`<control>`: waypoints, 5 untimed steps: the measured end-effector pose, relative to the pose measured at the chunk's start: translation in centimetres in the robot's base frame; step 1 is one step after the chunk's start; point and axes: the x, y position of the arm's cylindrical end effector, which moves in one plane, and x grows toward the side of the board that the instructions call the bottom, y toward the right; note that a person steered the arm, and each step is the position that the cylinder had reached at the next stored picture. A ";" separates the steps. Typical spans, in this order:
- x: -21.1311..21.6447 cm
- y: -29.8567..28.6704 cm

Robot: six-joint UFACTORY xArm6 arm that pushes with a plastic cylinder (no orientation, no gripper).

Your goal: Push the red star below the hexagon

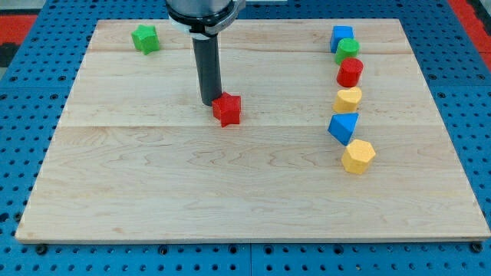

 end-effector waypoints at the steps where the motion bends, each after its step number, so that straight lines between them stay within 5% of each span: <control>1: -1.8 1.8; 3: 4.9 8.2; 4: 0.5 8.9; 5: 0.5 4.9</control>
